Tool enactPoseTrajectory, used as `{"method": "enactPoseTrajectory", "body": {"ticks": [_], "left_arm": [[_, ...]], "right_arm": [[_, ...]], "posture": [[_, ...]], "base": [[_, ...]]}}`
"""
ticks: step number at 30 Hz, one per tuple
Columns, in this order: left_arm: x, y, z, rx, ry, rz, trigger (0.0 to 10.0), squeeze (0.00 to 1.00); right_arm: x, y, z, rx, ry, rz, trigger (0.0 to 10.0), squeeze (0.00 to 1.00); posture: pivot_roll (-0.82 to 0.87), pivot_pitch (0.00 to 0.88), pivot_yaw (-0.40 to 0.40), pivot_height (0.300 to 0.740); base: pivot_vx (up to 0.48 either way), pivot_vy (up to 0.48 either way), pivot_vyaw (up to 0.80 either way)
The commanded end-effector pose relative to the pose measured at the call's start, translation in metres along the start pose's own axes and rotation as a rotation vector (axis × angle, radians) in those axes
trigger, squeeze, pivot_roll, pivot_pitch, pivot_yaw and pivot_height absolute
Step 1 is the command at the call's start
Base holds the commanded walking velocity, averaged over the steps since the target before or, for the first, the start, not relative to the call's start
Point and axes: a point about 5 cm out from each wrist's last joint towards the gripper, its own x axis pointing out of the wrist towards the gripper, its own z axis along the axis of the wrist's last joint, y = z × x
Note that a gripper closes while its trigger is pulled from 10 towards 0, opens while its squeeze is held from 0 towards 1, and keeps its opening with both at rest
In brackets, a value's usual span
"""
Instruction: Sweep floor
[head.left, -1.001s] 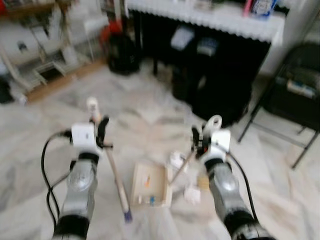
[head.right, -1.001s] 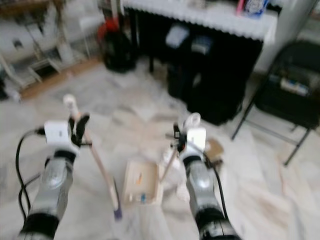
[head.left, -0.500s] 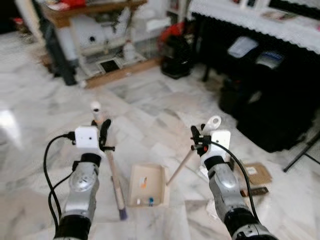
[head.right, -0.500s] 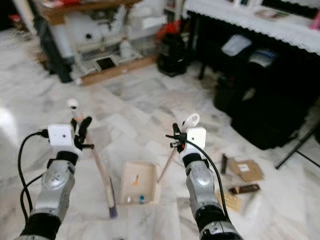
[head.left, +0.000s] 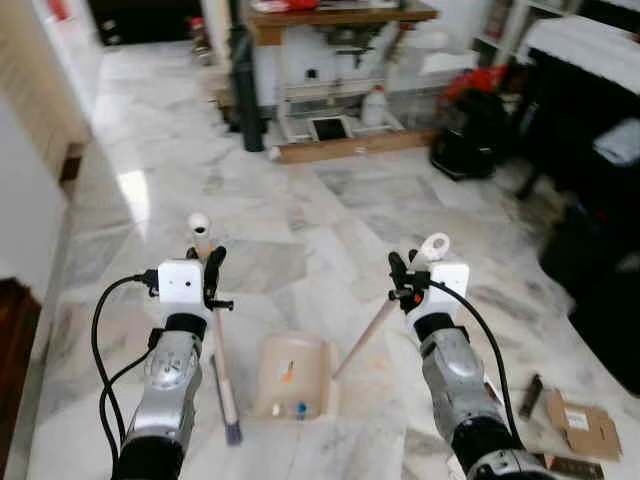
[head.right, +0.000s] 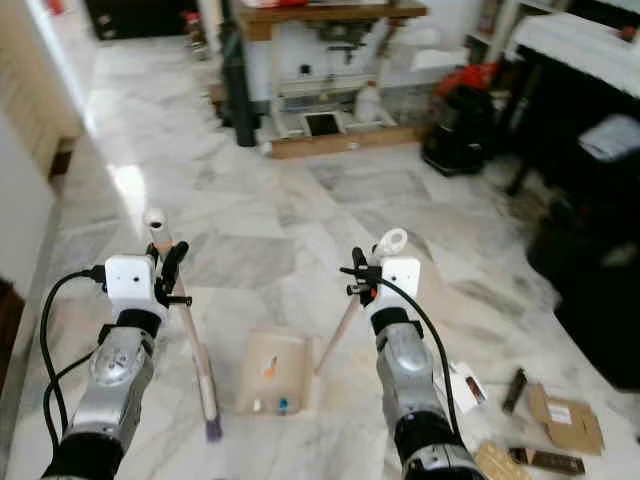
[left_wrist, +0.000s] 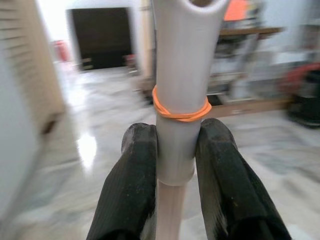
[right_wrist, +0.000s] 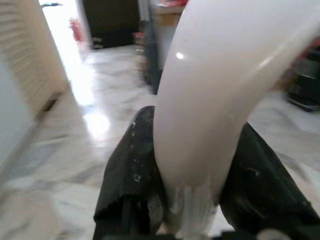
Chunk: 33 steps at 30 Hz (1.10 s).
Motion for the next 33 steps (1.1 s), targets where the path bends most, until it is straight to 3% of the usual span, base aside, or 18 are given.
{"method": "enactPoseTrajectory", "body": {"ticks": [1,33], "left_arm": [[0.0039,-0.0068,0.0081,0.011,-0.048,-0.019,10.0,0.0],[0.0038,-0.0121,0.0056,0.026,-0.038,-0.031,10.0,0.0]], "right_arm": [[0.0056,-0.0019,0.0148,0.012,-0.069,-0.004,10.0,0.0],[0.0061,0.0004,0.0134,0.019,-0.059,0.015,10.0,0.0]], "posture": [[0.03,0.0,-0.061,0.74],[0.04,0.0,-0.06,0.74]], "base": [[0.0,0.0,0.8],[0.0,0.0,0.8]]}}
